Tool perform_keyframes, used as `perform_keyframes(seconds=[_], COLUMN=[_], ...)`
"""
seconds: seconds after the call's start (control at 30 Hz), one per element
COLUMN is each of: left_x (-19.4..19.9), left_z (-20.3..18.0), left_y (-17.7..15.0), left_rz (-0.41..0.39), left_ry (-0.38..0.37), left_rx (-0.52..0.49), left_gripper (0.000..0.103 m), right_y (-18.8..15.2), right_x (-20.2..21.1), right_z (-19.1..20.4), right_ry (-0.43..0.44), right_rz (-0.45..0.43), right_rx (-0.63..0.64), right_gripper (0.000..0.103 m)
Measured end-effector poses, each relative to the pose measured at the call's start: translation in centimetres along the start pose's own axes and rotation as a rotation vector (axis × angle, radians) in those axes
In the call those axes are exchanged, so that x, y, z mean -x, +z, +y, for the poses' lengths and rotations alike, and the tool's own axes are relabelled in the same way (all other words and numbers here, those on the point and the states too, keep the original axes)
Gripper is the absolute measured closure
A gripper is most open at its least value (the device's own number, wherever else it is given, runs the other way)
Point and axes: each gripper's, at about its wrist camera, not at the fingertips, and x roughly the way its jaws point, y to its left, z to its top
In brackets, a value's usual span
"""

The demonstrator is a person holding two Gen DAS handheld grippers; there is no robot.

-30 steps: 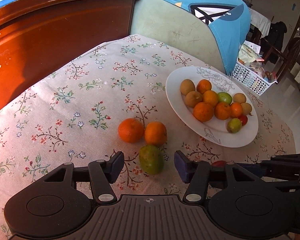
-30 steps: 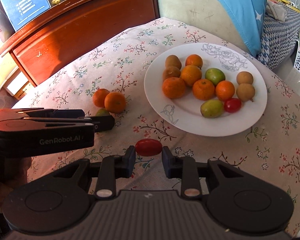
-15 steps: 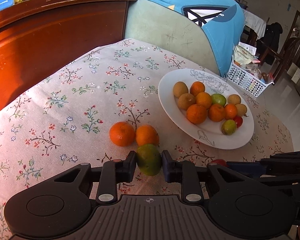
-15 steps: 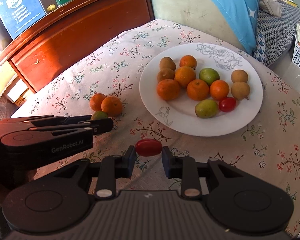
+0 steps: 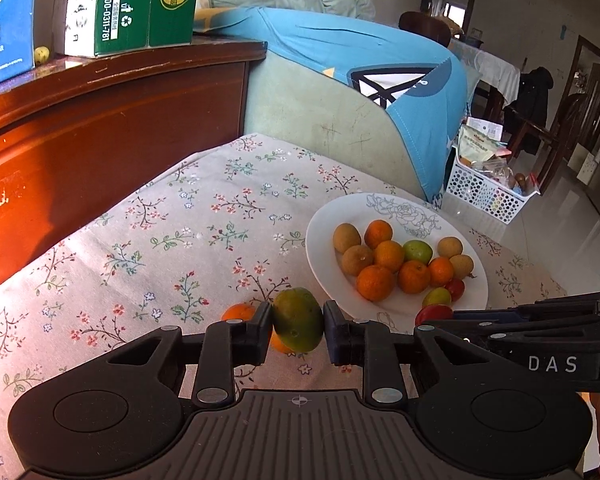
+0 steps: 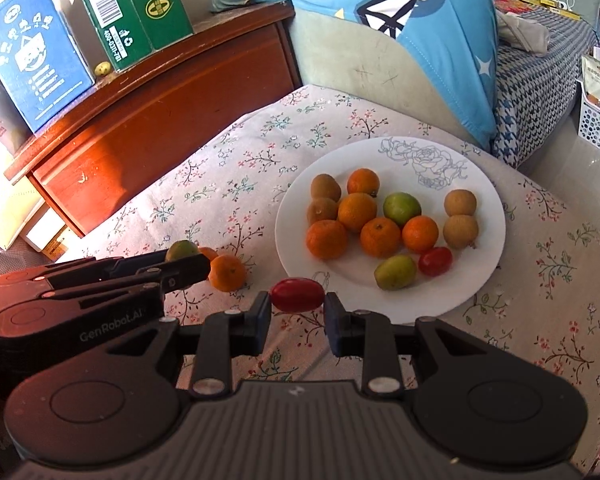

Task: Organize fruits
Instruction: 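Carry the tomato and green fruit over the white plate with both tools, then lower both fruits onto the plate and open both tools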

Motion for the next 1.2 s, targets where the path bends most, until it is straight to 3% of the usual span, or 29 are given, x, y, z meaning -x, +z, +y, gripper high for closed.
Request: perform_keyframes(seconds=[0.53, 1.2], left_x=[-1.8, -9.6], left_z=[-1.5, -5.3], left_y=[4.2, 6.4], left_rz=[-0.060, -0.055], left_ry=[-0.102, -0.213], left_rx=[0.043, -0.003], left_gripper=[0.078, 0.078], right_y=[5.0, 7.6], right_x=[2.2, -2.1], right_z=[-4.5, -10.0], right_ry=[-0.048, -0.115], right_rz=[-0.158, -0.153], right_rx=[-0.091, -0.233], right_gripper=[0.075, 0.075])
